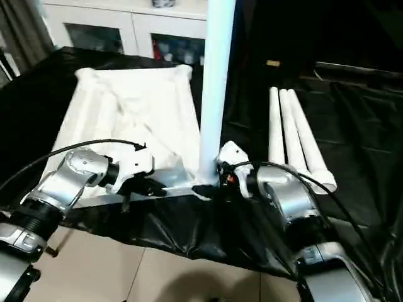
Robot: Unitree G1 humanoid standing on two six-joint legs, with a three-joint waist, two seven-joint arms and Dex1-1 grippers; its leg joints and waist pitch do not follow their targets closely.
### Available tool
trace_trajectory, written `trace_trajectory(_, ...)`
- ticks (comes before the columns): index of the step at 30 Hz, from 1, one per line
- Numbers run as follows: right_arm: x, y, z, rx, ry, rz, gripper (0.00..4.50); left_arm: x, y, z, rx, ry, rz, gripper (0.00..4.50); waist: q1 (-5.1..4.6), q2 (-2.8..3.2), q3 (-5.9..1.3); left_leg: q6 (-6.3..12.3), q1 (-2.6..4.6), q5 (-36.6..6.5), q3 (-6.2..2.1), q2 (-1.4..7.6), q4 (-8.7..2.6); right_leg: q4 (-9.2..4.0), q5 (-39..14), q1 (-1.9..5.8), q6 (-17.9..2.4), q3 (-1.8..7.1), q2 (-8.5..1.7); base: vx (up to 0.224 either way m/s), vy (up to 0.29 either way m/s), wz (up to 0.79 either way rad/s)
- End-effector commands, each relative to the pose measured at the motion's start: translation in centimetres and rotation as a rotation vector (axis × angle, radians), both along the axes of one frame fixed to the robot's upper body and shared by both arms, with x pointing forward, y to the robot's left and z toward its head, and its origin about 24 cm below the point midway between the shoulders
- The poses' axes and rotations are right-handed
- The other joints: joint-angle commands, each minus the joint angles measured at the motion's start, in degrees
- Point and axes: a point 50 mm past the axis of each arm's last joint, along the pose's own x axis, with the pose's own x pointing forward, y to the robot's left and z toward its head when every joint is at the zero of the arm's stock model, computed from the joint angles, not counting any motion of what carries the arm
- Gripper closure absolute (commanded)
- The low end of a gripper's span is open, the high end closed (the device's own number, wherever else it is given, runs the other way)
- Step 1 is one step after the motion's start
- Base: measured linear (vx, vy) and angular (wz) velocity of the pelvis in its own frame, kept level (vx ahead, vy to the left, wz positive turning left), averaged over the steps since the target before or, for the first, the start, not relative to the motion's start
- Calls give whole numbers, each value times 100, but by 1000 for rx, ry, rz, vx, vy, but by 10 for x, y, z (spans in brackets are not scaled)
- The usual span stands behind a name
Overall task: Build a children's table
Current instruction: Rotate leg to tighten
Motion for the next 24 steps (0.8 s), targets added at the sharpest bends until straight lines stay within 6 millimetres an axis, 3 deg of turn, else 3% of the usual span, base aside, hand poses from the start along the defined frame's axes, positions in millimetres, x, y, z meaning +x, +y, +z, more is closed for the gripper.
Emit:
trace_trajectory(1,-8,13,-10,-45,44,87,147,1,-19,14,-45,-52,-100,450,0,50,-405,551,-77,-183,15,179,-356,-254,-760,427,-1232,429,-423,0,0,0)
trace_trajectory(3,-9,13,-11,-39,53,93,166,2,-18,14,-45,-51,-104,450,9,57,-405,541,-84,-161,15,182,-354,-250,-727,428,-1228,430,-420,0,0,0)
trace_trajectory(13,-17,17,-13,10,76,103,173,0,-16,11,-52,-27,-96,450,30,54,-416,560,-82,-123,16,177,-341,-237,-683,431,-1215,425,-415,0,0,0)
trace_trajectory(16,-13,27,-18,97,66,-62,173,7,-25,7,-90,-33,27,450,30,39,-404,530,-85,-177,19,170,-347,-262,-840,426,-1166,427,-420,0,0,0)
trace_trajectory(19,-4,35,-23,143,57,-245,173,13,-34,4,-105,-68,135,450,-19,22,-340,239,-33,-668,32,115,-378,-430,-2024,383,-806,401,-418,0,0,0)
trace_trajectory(20,-2,39,-27,161,63,-322,173,15,-39,2,-114,-76,180,450,-19,22,-340,239,-33,-668,32,115,-378,-430,-2024,383,-806,401,-418,0,0,0)
trace_trajectory(21,0,49,-32,190,82,-422,174,16,-50,0,-136,-80,236,450,-42,14,-345,154,-22,-638,28,118,-385,-461,-2282,377,-658,401,-427,0,0,0)
trace_trajectory(24,3,63,-36,210,94,-536,174,14,-65,-4,-147,-83,268,450,-63,22,-343,187,-24,-676,31,94,-383,-503,-2415,363,-556,382,-417,0,0,0)
